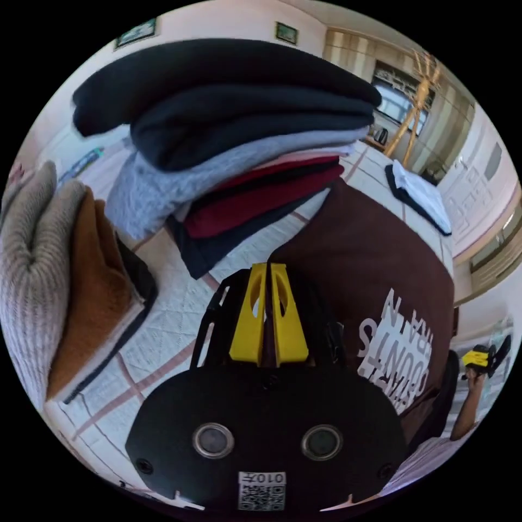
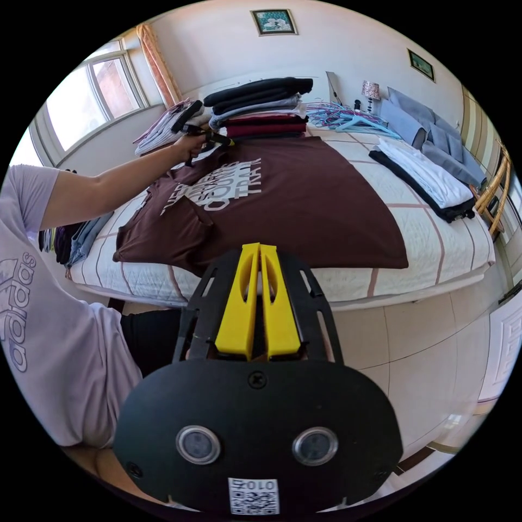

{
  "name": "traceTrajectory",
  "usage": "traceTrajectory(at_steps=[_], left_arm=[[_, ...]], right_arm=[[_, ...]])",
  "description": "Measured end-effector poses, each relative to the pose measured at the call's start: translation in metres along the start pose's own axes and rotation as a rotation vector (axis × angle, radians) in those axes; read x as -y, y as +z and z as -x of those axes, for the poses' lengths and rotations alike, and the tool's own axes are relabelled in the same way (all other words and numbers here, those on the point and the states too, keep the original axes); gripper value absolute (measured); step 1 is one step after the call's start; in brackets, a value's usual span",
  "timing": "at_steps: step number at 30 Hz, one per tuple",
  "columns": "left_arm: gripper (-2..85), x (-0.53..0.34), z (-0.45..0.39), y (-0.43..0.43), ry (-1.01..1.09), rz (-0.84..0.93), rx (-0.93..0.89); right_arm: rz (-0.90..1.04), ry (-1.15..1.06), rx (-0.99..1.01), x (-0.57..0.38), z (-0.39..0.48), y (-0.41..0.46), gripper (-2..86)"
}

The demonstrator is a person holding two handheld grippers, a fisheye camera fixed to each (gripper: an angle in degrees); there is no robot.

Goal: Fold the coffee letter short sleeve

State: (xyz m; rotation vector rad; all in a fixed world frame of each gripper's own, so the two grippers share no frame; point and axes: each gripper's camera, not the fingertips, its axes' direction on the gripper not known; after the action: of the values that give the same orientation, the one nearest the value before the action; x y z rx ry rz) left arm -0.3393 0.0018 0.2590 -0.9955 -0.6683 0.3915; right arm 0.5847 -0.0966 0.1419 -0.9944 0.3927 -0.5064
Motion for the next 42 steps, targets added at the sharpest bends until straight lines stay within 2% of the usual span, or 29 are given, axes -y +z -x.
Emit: traceTrajectory(at_steps=[3, 6, 9, 11, 13, 15, 21, 25, 28, 29, 35, 39, 42], left_arm=[[0.8, -0.001, 0.018, 0.024, -0.056, 0.104, -0.114], [2.1, -0.001, 0.024, 0.018, -0.064, 0.074, -0.142], [3.2, -0.008, 0.016, -0.017, -0.034, -0.023, -0.081], [3.6, -0.023, 0.003, -0.058, 0.005, -0.152, -0.049], [3.7, -0.035, -0.011, -0.082, 0.048, -0.170, -0.026], [3.6, -0.046, -0.026, -0.096, 0.104, -0.157, -0.025], [3.4, -0.067, -0.059, -0.052, 0.220, 0.136, -0.011], [3.2, -0.077, -0.034, -0.072, 0.115, 0.040, -0.132], [3.6, -0.108, -0.037, -0.152, 0.119, -0.223, -0.079], [4.0, -0.124, -0.035, -0.178, 0.101, -0.241, -0.047], [5.9, -0.242, 0.002, -0.266, -0.065, -0.248, 0.035], [6.2, -0.300, 0.025, -0.272, -0.150, -0.179, 0.056], [6.6, -0.319, 0.048, -0.272, -0.217, -0.150, -0.020]], right_arm=[[-0.003, 0.005, 0.008, 0.000, -0.005, 0.010, 2.1], [0.004, -0.003, 0.004, 0.002, -0.006, 0.019, 2.2], [0.000, -0.019, -0.005, 0.002, -0.003, 0.025, 2.2], [-0.003, -0.023, -0.012, 0.000, -0.002, 0.029, 2.2], [0.000, -0.023, -0.010, -0.003, -0.002, 0.036, 2.3], [-0.004, -0.030, -0.001, -0.005, 0.002, 0.045, 2.3], [-0.013, -0.095, 0.026, -0.001, 0.025, 0.072, 2.3], [-0.016, -0.110, 0.018, -0.001, 0.047, 0.085, 2.5], [-0.062, -0.181, 0.033, -0.005, 0.081, 0.097, 2.8], [-0.076, -0.219, 0.041, -0.008, 0.098, 0.105, 3.1], [-0.064, -0.417, 0.098, -0.019, 0.205, 0.168, 5.2], [0.004, -0.533, 0.092, -0.031, 0.287, 0.222, 7.2], [0.037, -0.559, 0.016, -0.041, 0.328, 0.260, 8.8]])
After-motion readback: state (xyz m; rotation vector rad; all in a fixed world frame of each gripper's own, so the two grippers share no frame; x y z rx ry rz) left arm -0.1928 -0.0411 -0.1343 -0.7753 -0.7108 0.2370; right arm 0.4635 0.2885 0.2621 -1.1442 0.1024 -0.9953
